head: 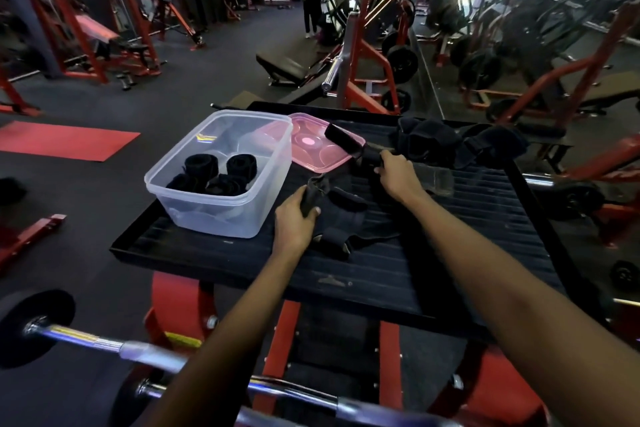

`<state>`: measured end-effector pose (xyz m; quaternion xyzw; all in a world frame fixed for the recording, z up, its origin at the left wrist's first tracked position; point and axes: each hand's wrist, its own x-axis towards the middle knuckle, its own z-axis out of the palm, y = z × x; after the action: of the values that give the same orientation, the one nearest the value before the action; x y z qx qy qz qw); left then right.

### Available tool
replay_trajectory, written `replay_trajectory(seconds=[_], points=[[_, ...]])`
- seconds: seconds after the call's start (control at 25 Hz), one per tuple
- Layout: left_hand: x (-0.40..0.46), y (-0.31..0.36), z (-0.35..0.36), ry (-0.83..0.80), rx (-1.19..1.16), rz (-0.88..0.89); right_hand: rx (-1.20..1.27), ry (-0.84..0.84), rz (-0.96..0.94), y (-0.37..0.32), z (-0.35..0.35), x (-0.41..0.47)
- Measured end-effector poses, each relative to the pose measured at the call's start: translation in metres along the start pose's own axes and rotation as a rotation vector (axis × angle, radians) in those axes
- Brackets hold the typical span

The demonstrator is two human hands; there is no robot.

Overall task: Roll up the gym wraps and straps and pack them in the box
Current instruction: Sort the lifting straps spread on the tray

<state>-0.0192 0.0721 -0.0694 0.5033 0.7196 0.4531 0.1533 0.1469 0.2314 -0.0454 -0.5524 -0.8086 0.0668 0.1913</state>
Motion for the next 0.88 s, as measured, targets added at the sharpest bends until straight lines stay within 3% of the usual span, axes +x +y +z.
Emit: replay_trajectory(seconds=[0.24, 0.64, 0.76, 0.88], points=[[-0.002, 0.0, -0.002, -0.029, 0.045, 0.011, -0.121, 0.004, -0.039, 0.013, -0.029, -0.061], [-0.014, 0.009, -0.01, -0.061, 0.009, -0.089, -0.308, -0.086, 0.116, 0.004, -0.065, -0.196], [-0.02, 0.014, -0.011, -0.066, -0.043, -0.143, -0.194, -0.209, 0.164, -0.007, -0.073, -0.194], [-0.028, 0.018, -0.014, -0.012, -0.135, -0.214, 0.105, -0.078, 0.05, -0.035, -0.076, -0.172]])
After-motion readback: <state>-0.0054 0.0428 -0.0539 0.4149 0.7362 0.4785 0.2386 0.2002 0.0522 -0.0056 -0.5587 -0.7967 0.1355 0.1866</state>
